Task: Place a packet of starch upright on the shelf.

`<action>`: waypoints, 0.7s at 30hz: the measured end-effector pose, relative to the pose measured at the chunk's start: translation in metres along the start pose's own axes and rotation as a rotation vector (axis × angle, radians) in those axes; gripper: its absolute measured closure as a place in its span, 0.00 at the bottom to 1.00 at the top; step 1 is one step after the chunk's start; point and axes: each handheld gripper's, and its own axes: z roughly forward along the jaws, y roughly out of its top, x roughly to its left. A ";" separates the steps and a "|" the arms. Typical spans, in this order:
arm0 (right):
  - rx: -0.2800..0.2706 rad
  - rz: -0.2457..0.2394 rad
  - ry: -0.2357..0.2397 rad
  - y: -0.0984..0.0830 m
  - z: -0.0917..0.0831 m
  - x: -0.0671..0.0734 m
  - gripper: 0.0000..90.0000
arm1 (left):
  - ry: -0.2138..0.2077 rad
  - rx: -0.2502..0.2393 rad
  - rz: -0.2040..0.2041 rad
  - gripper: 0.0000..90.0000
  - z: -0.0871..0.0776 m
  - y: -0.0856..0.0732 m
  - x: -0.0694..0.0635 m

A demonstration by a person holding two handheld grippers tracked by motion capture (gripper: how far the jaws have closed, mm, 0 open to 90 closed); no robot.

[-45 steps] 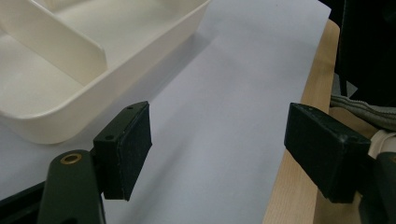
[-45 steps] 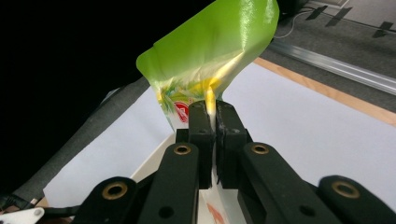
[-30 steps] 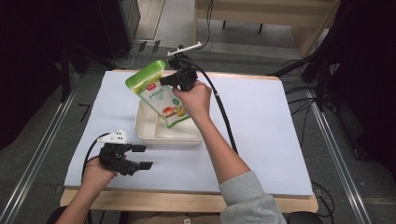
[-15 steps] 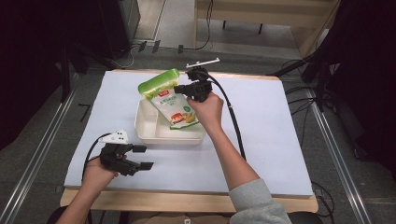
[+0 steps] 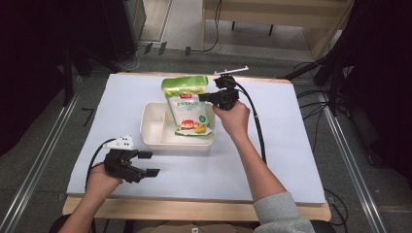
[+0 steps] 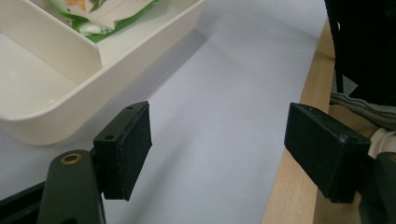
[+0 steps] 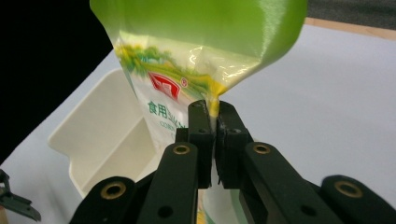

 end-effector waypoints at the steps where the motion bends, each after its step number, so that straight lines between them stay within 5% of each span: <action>1: 0.000 0.000 0.000 0.000 0.000 0.000 0.97 | 0.000 0.000 0.000 0.26 0.000 0.000 0.000; 7: 0.067 -0.015 -0.037 -0.009 -0.005 -0.017 0.94 | 0.004 -0.003 -0.002 0.26 0.000 0.000 0.000; 13: 0.090 -0.049 -0.006 -0.014 -0.010 -0.023 0.69 | 0.001 -0.001 0.002 0.26 0.000 0.000 0.000; 16: 0.073 -0.148 -0.016 -0.019 -0.015 -0.020 0.58 | 0.002 0.003 0.000 0.26 0.000 0.000 0.000; 21: 0.044 -0.136 0.021 -0.029 -0.023 -0.020 0.54 | 0.004 0.009 0.001 0.26 0.001 0.000 0.000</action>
